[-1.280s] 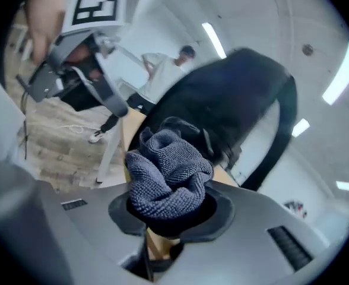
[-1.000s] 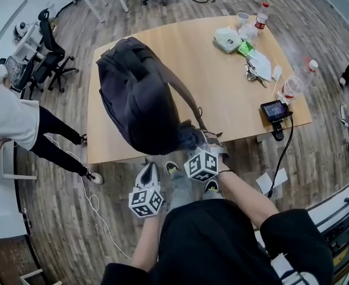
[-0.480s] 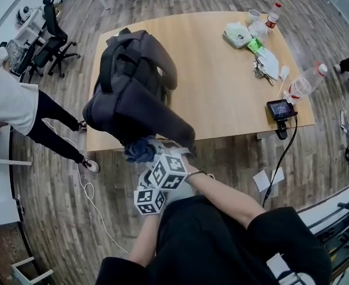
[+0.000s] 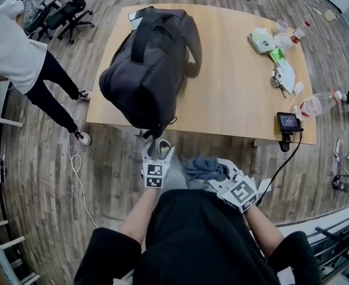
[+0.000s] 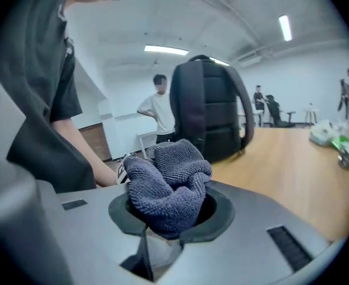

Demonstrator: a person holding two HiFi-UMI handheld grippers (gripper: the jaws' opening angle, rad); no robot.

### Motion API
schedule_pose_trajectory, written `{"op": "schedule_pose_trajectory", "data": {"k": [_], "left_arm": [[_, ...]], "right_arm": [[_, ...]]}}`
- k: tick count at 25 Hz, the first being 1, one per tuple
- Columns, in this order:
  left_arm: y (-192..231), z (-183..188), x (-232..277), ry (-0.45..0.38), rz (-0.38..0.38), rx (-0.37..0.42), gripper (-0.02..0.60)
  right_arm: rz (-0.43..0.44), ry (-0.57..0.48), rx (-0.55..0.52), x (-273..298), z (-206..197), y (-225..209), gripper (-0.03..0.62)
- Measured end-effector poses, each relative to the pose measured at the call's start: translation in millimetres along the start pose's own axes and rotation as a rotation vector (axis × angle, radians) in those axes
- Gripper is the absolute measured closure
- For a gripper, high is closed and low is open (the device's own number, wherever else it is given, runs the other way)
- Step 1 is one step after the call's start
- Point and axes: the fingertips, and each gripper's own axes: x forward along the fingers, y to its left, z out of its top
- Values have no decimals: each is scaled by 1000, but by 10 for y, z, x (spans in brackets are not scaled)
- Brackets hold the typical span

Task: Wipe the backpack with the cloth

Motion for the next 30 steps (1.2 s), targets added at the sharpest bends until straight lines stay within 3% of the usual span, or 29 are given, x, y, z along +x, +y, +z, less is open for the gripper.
{"op": "schedule_pose_trajectory", "data": {"k": [4,9,12,13,14,15,16,20,24,25,27,30], "left_arm": [[230,-35,-31,-16,121,-60,262],[-128,124,296,-17,-28,-38,262],[-250,272,384,-34,-19,-69,267],[-300,291,392,-32,-17,-76,317],[-357,291,396,-28,-19,-72,417],[-408,273,390,-23,-21,-61,457],[-437,240,375,-21,-21,-53,476],[-416,164,344,-25,-28,-42,476],[-465,230,284,4,-48,44,476],[-476,263,216,-3,-35,57,476],[-538,331,45,-50,-16,63,473],[-737,398,-115,-125,-56,64,436]], "right_arm": [[-186,74,77,-325,-336,-329,493],[-432,125,96,-325,-269,-1203,490],[-499,189,83,-120,-188,-1795,484],[-505,216,81,-32,-187,-1977,477],[-502,247,88,58,-200,-2139,434],[-495,277,104,129,-216,-2263,365],[-489,296,121,165,-220,-2337,340],[-495,261,87,14,-190,-2289,339],[-537,274,-170,-129,-52,-2268,339],[-533,262,-192,-122,28,-2295,333],[-508,222,-167,-104,168,-2353,306],[-459,210,-151,-123,193,-2342,303]]}}
